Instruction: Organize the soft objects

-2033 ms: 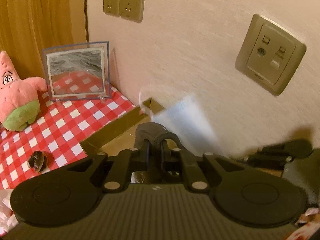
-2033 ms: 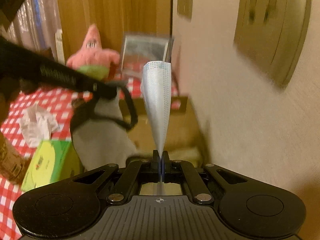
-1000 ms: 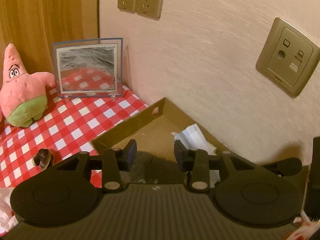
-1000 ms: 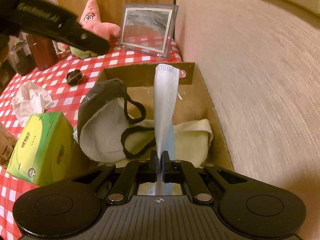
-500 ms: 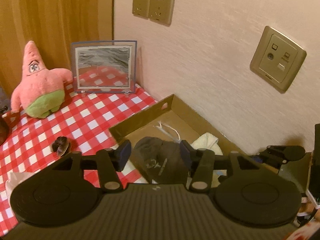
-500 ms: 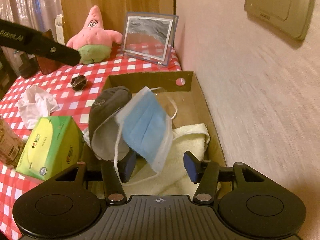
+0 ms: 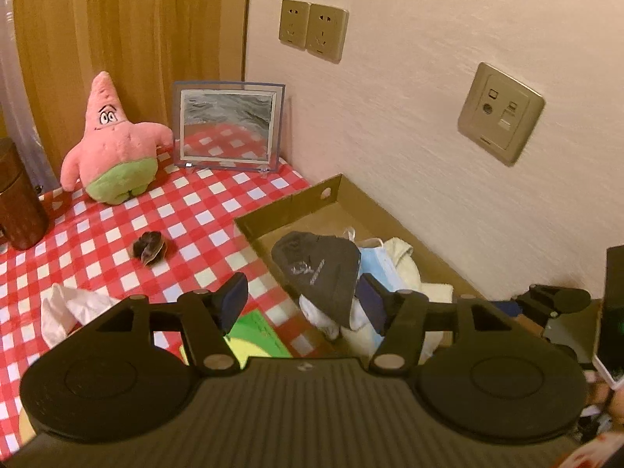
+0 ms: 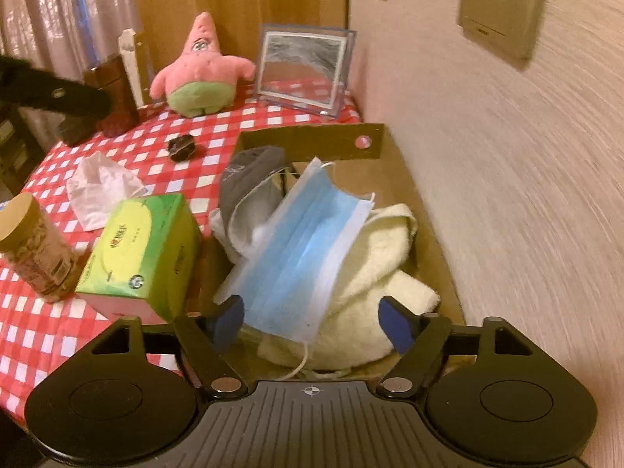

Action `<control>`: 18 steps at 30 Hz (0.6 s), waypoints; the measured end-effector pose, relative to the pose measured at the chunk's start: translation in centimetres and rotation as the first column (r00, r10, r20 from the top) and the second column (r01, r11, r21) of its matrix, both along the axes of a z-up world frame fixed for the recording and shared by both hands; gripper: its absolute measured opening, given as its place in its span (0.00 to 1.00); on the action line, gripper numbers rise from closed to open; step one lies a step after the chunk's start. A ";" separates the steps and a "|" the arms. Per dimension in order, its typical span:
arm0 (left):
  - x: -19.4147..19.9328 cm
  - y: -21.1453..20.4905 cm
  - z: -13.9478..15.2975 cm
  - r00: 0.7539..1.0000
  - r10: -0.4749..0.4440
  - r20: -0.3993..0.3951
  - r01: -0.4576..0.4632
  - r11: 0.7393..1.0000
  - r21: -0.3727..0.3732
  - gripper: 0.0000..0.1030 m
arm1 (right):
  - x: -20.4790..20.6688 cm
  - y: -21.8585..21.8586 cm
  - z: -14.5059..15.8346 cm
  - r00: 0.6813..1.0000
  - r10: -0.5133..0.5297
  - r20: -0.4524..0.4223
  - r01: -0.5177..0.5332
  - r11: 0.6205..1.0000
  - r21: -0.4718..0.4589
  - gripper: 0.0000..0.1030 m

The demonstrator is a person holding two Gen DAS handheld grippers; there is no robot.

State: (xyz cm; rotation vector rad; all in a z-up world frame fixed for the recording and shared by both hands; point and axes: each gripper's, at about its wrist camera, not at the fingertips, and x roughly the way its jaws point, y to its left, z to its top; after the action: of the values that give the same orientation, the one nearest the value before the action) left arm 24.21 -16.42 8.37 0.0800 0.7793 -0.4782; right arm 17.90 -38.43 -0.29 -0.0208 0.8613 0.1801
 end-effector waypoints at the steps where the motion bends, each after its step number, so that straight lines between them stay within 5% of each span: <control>1: -0.4 0.2 0.1 1.000 0.002 0.000 -0.002 1.000 -0.003 0.58 | -0.2 -0.1 -0.2 1.000 -0.011 0.001 0.011 1.000 -0.009 0.76; 18: -5.8 4.9 -1.0 0.995 0.105 -0.004 -0.105 0.993 -0.050 0.62 | -5.0 1.6 -0.2 1.000 0.011 0.006 -0.011 1.000 0.029 0.76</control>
State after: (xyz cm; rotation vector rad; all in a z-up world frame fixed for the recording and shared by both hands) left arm 18.44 -11.57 7.38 -0.0082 0.7681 -0.3982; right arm 12.93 -36.85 -0.45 0.0010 0.8532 0.2026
